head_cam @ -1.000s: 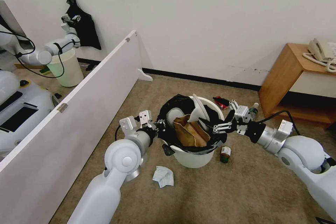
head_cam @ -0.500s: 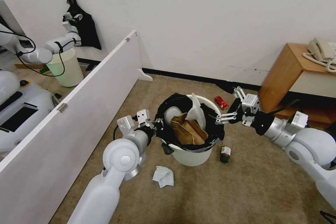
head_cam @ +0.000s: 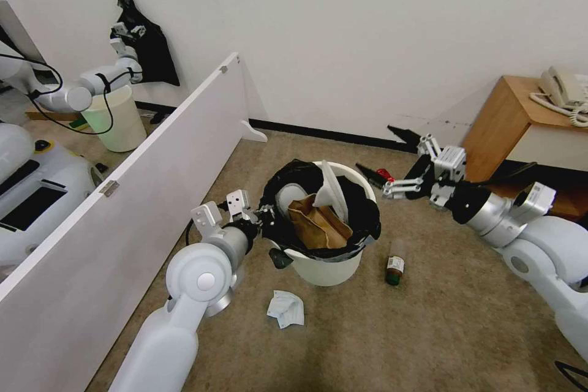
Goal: Pick up the trash bin, then pick up the garbage from the floor and place it into the trash bin.
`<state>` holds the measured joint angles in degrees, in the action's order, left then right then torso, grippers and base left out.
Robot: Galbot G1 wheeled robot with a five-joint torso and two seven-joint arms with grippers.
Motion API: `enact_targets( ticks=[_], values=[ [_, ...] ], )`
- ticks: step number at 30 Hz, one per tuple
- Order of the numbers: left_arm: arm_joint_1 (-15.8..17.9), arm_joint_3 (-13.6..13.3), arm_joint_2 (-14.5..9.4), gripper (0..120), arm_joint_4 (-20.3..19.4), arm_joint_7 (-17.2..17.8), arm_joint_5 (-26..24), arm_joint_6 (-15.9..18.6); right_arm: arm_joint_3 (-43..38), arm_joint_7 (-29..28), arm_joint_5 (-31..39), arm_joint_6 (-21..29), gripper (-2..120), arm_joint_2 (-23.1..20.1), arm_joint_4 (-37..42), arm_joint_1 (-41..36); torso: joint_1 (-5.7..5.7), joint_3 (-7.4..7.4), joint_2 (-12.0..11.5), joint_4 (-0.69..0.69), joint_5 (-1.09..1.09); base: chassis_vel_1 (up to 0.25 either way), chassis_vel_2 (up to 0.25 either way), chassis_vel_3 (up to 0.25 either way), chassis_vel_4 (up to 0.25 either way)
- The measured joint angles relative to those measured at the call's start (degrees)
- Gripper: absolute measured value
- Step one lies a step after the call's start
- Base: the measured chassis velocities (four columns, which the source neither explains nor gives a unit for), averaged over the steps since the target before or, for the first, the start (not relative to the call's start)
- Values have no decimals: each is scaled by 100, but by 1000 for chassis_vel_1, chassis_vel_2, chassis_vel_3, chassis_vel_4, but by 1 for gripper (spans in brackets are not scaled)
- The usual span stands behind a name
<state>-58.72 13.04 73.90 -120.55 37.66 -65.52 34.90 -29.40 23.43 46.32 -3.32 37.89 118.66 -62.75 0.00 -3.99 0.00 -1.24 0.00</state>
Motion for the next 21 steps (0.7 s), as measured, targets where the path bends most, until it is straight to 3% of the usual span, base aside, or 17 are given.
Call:
enact_targets(
  ticks=[6, 10, 13, 20, 21],
  values=[
    [43, 115, 13, 4, -21, 14, -55, 3, -228, -134, 164, 77, 100, 57, -120, 18, 0, 0, 0, 0, 0, 0, 0, 0, 0],
    [52, 196, 3, 4, -62, 14, -56, 9, -322, -636, 109, 487, 100, 151, -94, -59, 0, 0, 0, 0, 0, 0, 0, 0, 0],
    [71, 286, 3, 4, -112, 9, -33, 17, -326, -1285, 54, 1066, 100, 230, -42, -114, 0, 0, 0, -1, 0, 0, 0, 0, 0],
    [89, 439, -35, 4, -156, 7, -43, 30, -199, -2050, 110, 1543, 100, 411, -44, -103, 0, 0, 0, 0, 0, 0, 0, 0, 0],
    [88, 469, -59, 4, -182, 7, -57, 33, -146, -2359, 141, 1799, 100, 460, -9, -102, 0, 0, 0, 0, 0, 0, 0, 0, 0]
  ],
)
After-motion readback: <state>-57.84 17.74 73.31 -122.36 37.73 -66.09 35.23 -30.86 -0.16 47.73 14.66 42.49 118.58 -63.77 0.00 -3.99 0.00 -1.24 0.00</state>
